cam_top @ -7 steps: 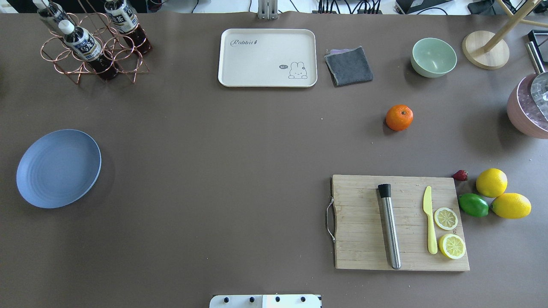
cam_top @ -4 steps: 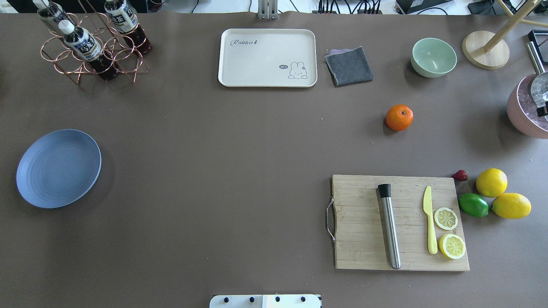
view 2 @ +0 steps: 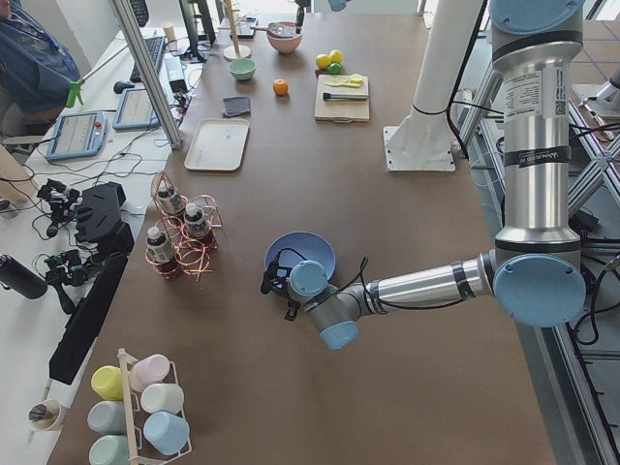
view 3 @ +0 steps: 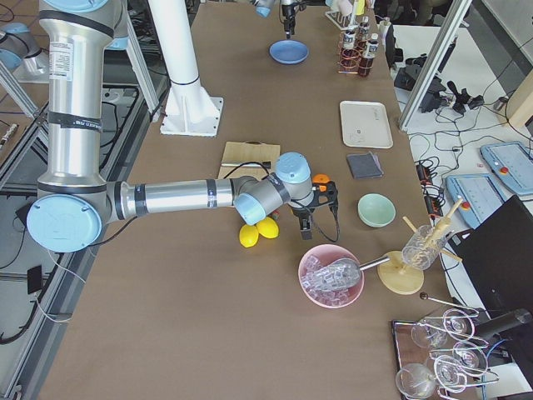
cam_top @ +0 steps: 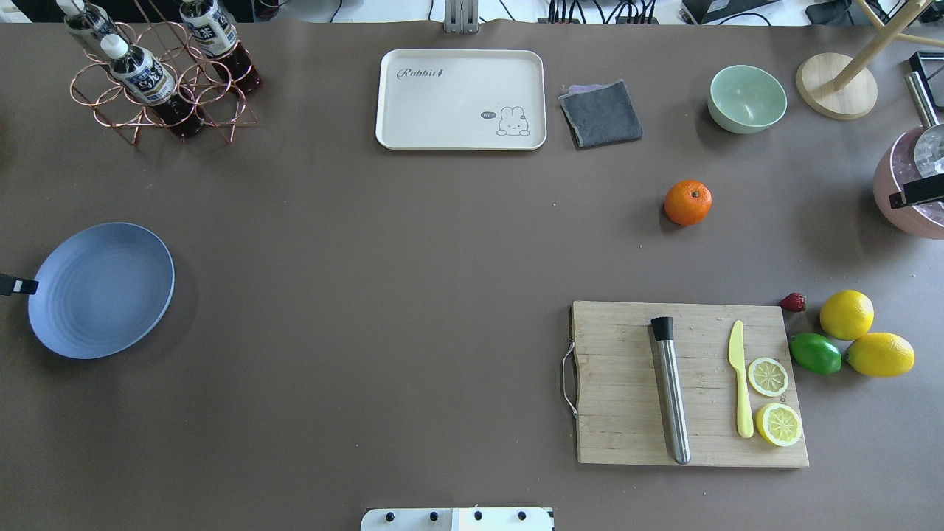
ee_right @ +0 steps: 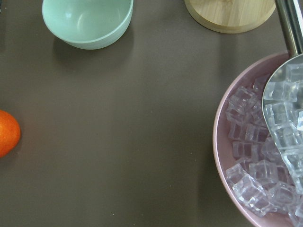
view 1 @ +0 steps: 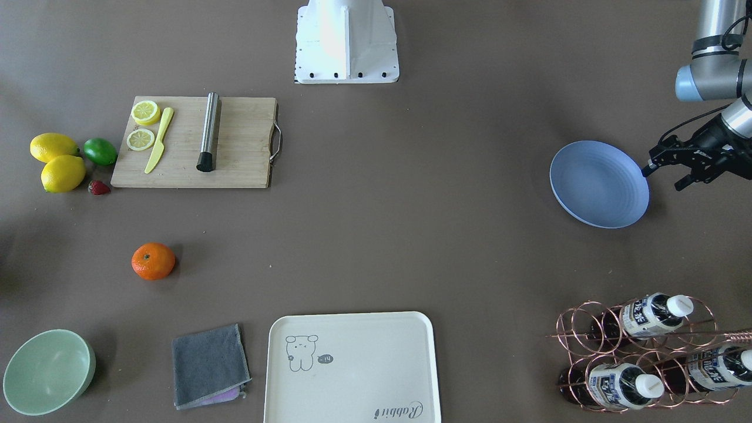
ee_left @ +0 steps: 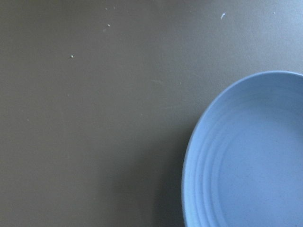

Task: Pick orange to plate
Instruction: 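Move the left gripper down to the outer rim of the blue plate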

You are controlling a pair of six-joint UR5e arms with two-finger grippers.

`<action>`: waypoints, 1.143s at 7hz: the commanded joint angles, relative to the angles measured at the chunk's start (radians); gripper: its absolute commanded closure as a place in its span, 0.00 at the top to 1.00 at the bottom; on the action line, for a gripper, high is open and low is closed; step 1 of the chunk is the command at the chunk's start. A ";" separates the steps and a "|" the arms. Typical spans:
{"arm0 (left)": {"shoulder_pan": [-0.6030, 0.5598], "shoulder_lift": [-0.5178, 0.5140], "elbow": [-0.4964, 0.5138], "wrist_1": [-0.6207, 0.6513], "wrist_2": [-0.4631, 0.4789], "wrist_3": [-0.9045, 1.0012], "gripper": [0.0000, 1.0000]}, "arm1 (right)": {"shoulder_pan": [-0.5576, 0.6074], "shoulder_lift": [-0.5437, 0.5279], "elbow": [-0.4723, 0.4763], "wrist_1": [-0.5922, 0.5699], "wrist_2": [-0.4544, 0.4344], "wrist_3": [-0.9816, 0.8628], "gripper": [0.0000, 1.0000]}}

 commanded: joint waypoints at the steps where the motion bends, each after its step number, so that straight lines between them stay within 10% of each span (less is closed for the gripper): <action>1: 0.010 -0.001 0.010 -0.014 0.000 -0.011 0.86 | -0.002 -0.001 -0.004 0.002 -0.005 0.000 1.00; 5: 0.038 -0.017 0.008 -0.014 -0.001 -0.012 0.80 | -0.004 -0.001 -0.007 0.002 -0.019 0.000 1.00; 7: 0.046 -0.031 0.010 -0.012 -0.001 -0.011 0.14 | -0.004 -0.001 -0.007 0.002 -0.019 0.000 1.00; 8: 0.047 -0.031 0.011 -0.012 -0.001 -0.011 0.00 | -0.004 -0.001 -0.007 0.002 -0.019 0.000 1.00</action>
